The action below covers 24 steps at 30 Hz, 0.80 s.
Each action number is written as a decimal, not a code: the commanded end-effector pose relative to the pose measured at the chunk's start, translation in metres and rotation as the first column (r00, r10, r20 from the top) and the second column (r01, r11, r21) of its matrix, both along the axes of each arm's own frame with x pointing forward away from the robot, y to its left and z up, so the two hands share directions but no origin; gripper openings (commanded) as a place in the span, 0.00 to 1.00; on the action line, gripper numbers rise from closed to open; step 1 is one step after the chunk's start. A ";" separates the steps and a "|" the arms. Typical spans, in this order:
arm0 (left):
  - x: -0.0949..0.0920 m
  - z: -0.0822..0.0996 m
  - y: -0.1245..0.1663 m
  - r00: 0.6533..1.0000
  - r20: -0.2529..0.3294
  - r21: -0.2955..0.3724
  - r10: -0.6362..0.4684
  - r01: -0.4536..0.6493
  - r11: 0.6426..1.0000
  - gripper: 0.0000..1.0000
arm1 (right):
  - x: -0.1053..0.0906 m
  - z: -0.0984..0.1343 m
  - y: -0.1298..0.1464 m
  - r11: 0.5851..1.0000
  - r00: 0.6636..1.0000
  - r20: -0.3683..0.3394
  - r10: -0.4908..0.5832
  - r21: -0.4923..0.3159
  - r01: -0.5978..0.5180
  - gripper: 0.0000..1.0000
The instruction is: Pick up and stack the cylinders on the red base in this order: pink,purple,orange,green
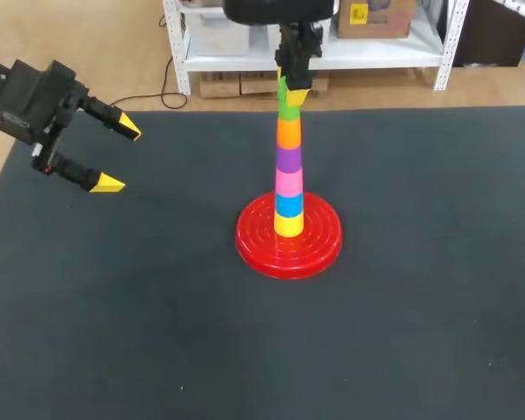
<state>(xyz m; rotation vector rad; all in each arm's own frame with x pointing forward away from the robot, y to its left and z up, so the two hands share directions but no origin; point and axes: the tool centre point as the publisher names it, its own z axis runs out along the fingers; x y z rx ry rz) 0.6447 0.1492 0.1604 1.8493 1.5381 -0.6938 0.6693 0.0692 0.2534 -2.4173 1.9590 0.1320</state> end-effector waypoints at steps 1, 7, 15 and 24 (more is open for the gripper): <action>0.000 -0.001 0.000 1.000 0.002 -0.001 0.001 -0.001 1.000 1.00 | -0.007 0.002 -0.001 1.000 1.000 0.022 -0.006 0.018 0.006 1.00; 0.000 -0.001 0.000 1.000 0.002 -0.001 0.001 -0.001 1.000 1.00 | -0.009 0.007 0.004 0.999 1.000 0.009 0.009 0.043 -0.009 1.00; 0.000 -0.001 0.000 1.000 0.002 -0.001 0.001 -0.001 1.000 1.00 | -0.009 0.016 -0.006 0.991 0.999 0.007 -0.044 0.129 0.042 1.00; 0.000 -0.001 0.000 1.000 0.002 -0.001 0.001 -0.001 1.000 1.00 | -0.006 0.019 -0.041 0.935 0.985 -0.012 -0.174 0.312 0.169 1.00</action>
